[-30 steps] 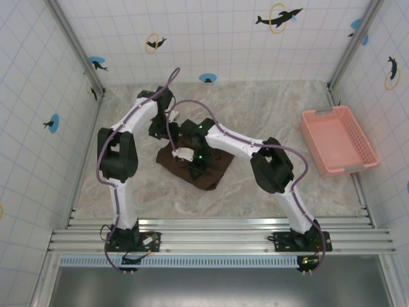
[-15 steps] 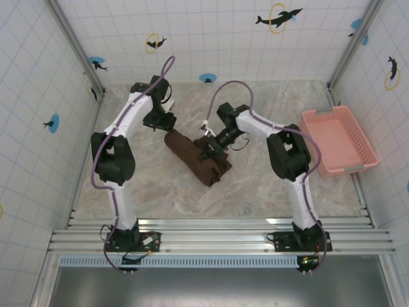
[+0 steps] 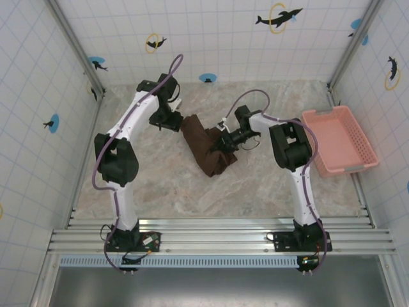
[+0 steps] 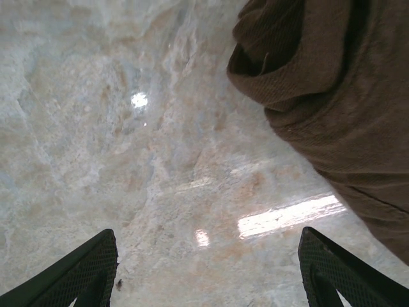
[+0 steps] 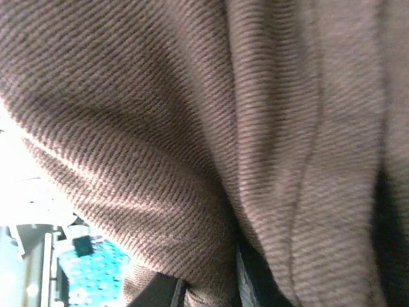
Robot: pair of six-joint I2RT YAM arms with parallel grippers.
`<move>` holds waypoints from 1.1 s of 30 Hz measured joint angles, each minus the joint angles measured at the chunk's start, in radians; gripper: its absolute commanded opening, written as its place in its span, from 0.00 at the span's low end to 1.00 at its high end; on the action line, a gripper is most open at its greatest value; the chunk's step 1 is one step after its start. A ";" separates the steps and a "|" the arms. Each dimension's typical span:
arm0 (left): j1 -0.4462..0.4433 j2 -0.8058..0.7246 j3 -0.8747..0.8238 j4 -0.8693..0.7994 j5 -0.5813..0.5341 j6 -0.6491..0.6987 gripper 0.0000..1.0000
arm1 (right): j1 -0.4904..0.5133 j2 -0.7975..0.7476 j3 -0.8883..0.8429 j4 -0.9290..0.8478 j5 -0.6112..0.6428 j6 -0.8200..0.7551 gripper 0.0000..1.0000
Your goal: Roll up the long pants
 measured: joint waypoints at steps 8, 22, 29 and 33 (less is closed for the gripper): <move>-0.074 0.112 0.171 -0.002 0.057 -0.066 0.76 | -0.018 0.005 -0.031 0.064 -0.032 0.070 0.11; -0.158 0.393 0.352 -0.032 0.096 -0.125 0.76 | -0.035 -0.056 -0.084 0.091 0.048 0.105 0.20; -0.159 0.467 0.440 -0.059 0.108 -0.149 0.76 | -0.041 -0.152 -0.084 -0.014 0.309 0.058 0.62; -0.169 0.478 0.451 -0.054 0.122 -0.165 0.76 | -0.013 -0.262 -0.070 -0.112 0.602 -0.022 0.77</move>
